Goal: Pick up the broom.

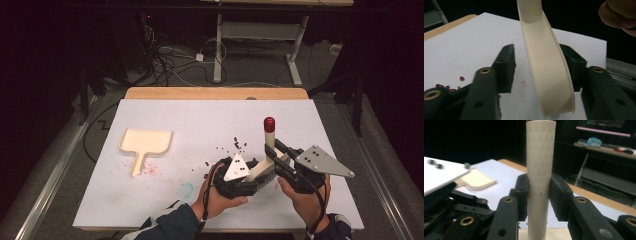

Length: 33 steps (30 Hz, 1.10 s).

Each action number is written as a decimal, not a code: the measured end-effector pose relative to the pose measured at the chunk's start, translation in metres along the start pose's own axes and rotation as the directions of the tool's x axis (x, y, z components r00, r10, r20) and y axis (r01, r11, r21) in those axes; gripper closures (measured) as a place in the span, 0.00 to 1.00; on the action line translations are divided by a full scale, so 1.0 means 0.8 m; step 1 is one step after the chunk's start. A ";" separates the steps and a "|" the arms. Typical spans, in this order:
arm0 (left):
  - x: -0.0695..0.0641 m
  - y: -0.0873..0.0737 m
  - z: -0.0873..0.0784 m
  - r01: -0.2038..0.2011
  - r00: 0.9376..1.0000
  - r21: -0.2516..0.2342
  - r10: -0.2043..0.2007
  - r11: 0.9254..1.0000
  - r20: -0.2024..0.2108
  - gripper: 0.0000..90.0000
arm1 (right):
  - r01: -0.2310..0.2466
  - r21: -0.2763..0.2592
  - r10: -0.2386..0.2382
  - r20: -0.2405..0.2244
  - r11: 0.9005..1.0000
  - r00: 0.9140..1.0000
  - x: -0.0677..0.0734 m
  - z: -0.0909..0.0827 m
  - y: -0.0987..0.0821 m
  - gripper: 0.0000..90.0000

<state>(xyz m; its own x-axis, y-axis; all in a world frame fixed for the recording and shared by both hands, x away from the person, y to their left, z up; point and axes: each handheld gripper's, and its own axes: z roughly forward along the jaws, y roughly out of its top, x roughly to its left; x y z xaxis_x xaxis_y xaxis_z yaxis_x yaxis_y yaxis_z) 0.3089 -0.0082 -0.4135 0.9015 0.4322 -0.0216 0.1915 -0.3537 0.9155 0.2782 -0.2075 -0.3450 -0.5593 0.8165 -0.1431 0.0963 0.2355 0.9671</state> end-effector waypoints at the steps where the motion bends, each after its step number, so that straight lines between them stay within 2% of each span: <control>1: 0.001 0.000 -0.002 -0.009 1.000 0.001 0.009 1.000 -0.002 0.66 | 0.005 -0.001 -0.005 -0.002 1.000 1.000 0.002 -0.001 0.001 0.79; 3: 0.003 0.000 -0.007 -0.013 1.000 0.001 0.013 1.000 -0.014 0.71 | 0.000 0.000 0.000 -0.019 1.000 1.000 0.003 -0.003 0.003 0.78; 4: 0.007 0.001 -0.010 -0.009 1.000 0.004 0.009 1.000 0.002 0.72 | -0.002 -0.002 0.002 -0.023 1.000 1.000 0.002 -0.003 0.004 0.78; 6: 0.013 0.001 -0.016 -0.030 1.000 0.024 0.030 0.999 0.002 0.73 | -0.012 0.002 0.012 -0.066 1.000 0.998 -0.002 -0.003 0.005 0.77; 8: 0.018 0.000 -0.023 -0.037 0.999 0.036 0.037 0.999 0.013 0.73 | 0.000 0.007 0.000 -0.116 1.000 0.993 -0.006 -0.003 0.007 0.72; 10: 0.022 -0.002 -0.030 -0.056 0.998 0.051 0.055 0.997 0.021 0.73 | 0.032 0.056 -0.020 -0.202 0.998 0.979 -0.011 0.000 0.009 0.63; 12: 0.026 -0.006 -0.040 -0.089 0.996 0.074 0.086 0.993 0.034 0.73 | 0.059 0.031 -0.048 -0.268 0.998 0.962 -0.016 -0.003 0.008 0.61; 14: 0.027 -0.007 -0.043 -0.098 0.995 0.084 0.095 0.992 0.041 0.73 | 0.115 0.057 -0.090 -0.335 0.992 0.938 -0.019 -0.004 0.007 0.53; 15: 0.030 -0.011 -0.054 -0.132 0.990 0.104 0.127 0.986 0.056 0.73 | 0.158 0.086 -0.112 -0.391 0.984 0.913 -0.021 -0.003 0.005 0.51; 16: 0.031 -0.013 -0.059 -0.145 0.988 0.106 0.138 0.984 0.066 0.73 | 0.183 0.104 -0.124 -0.419 0.977 0.899 -0.021 -0.001 0.002 0.48; 17: 0.031 -0.016 -0.064 -0.162 0.985 0.108 0.154 0.981 0.076 0.73 | 0.215 0.126 -0.136 -0.453 0.968 0.881 -0.022 0.001 -0.002 0.47; 18: 0.031 -0.018 -0.069 -0.179 0.982 0.111 0.170 0.978 0.083 0.73 | 0.243 0.139 -0.152 -0.469 0.960 0.870 -0.021 0.003 -0.007 0.46; 20: 0.030 -0.021 -0.078 -0.211 0.974 0.124 0.197 0.970 0.114 0.73 | 0.291 0.161 -0.184 -0.476 0.943 0.860 -0.018 0.009 -0.014 0.44; 21: 0.030 -0.024 -0.082 -0.219 0.971 0.127 0.203 0.967 0.129 0.73 | 0.311 0.167 -0.197 -0.485 0.936 0.852 -0.016 0.012 -0.017 0.43; 22: 0.029 -0.026 -0.085 -0.223 0.968 0.133 0.203 0.966 0.150 0.73 | 0.324 0.176 -0.200 -0.498 0.929 0.844 -0.014 0.016 -0.020 0.42; 23: 0.028 -0.029 -0.088 -0.234 0.963 0.138 0.210 0.962 0.166 0.73 | 0.333 0.184 -0.196 -0.520 0.925 0.831 -0.012 0.019 -0.024 0.43; 25: 0.025 -0.035 -0.090 -0.245 0.956 0.146 0.213 0.959 0.202 0.73 | 0.361 0.201 -0.184 -0.585 0.911 0.790 -0.005 0.028 -0.032 0.43; 26: 0.024 -0.037 -0.090 -0.262 0.949 0.153 0.225 0.953 0.220 0.73 | 0.377 0.216 -0.177 -0.610 0.901 0.772 0.000 0.033 -0.038 0.44; 27: 0.024 -0.037 -0.090 -0.262 0.949 0.153 0.225 0.953 0.220 0.73 | 0.411 0.221 -0.188 -0.637 0.885 0.748 0.006 0.039 -0.044 0.46; 28: 0.019 -0.038 -0.089 -0.296 0.937 0.166 0.252 0.941 0.241 0.73 | 0.447 0.229 -0.205 -0.651 0.865 0.731 0.012 0.042 -0.050 0.49; 29: 0.019 -0.038 -0.089 -0.296 0.937 0.166 0.252 0.941 0.241 0.73 | 0.473 0.231 -0.222 -0.658 0.850 0.720 0.017 0.046 -0.054 0.53; 30: 0.020 -0.037 -0.088 -0.285 0.936 0.154 0.240 0.946 0.259 0.73 | 0.480 0.223 -0.220 -0.677 0.849 0.703 0.019 0.050 -0.058 0.58; 31: 0.021 -0.037 -0.089 -0.281 0.935 0.149 0.236 0.948 0.266 0.73 | 0.467 0.214 -0.200 -0.698 0.858 0.687 0.019 0.052 -0.060 0.62; 32: 0.022 -0.036 -0.089 -0.283 0.934 0.153 0.235 0.947 0.270 0.73 | 0.451 0.216 -0.182 -0.705 0.866 0.686 0.020 0.053 -0.062 0.62; 33: 0.023 -0.036 -0.089 -0.277 0.934 0.146 0.231 0.950 0.273 0.73 | 0.443 0.217 -0.172 -0.708 0.870 0.685 0.020 0.055 -0.064 0.63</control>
<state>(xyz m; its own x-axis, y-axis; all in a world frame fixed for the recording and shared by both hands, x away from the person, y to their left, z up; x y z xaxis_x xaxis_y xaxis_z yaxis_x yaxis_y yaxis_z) 0.2926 0.0693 -0.4116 0.9921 0.0956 0.0812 -0.0113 -0.5767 0.8168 0.3002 -0.1832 -0.4058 -0.9826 0.1456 -0.1156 0.0147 0.6809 0.7323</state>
